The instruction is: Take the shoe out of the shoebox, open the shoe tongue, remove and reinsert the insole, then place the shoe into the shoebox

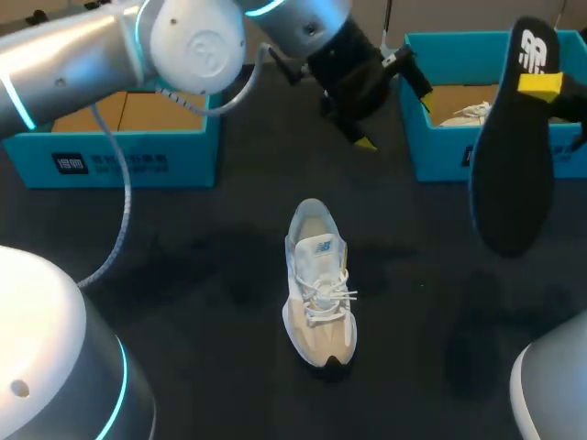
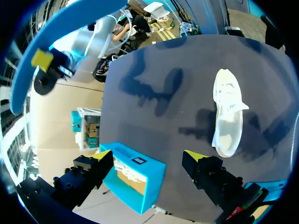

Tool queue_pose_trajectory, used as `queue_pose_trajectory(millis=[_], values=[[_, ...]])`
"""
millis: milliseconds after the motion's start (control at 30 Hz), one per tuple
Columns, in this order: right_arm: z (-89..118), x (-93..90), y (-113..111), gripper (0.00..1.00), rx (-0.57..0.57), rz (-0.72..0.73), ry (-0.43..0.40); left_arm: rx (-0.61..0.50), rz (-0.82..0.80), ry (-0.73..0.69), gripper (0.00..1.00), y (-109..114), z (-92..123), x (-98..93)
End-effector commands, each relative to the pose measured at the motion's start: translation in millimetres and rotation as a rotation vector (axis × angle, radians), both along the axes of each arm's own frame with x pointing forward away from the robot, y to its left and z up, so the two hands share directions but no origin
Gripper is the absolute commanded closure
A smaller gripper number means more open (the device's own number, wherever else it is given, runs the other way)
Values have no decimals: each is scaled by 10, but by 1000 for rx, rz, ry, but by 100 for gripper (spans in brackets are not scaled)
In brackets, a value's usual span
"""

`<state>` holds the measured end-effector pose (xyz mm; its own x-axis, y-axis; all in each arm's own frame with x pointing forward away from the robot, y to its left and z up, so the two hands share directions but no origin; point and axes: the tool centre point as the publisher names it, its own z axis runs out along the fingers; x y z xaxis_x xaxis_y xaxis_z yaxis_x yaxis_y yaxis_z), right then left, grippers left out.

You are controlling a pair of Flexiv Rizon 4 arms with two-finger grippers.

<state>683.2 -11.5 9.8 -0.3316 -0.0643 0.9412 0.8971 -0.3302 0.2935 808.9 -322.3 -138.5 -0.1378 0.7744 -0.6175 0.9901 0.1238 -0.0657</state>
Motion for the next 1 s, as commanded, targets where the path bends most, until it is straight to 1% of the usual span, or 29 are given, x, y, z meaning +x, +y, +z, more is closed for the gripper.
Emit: queue_pose_trajectory(millis=[33, 67, 133, 233, 400, 533, 667, 867, 1000], values=[[-55, 105, -154, 100, -3, 19, 37, -156, -14, -10, 0, 67, 2, -33], [-76, 135, -175, 100, -3, 21, 54, -161, -14, -14, 0, 65, 11, -31], [-95, 200, -194, 100, -2, 29, 57, -161, -14, -14, 0, 65, 11, -31], [-143, 299, -223, 100, -13, 52, 88, -161, -14, -14, 0, 65, 11, -31], [-267, 491, -259, 100, -47, 92, 138, -161, -14, -14, 0, 65, 11, -31], [-373, 655, -291, 100, -124, 138, 208, -161, -14, -14, 0, 65, 11, -31], [-465, 776, -301, 100, -182, 179, 265, -161, -14, -14, 0, 65, 11, -31], [-555, 947, -260, 100, -196, 202, 299, -161, -14, -14, 0, 65, 11, -31], [-610, 1115, -212, 100, -201, 215, 305, -161, -14, -14, 0, 65, 11, -31]])
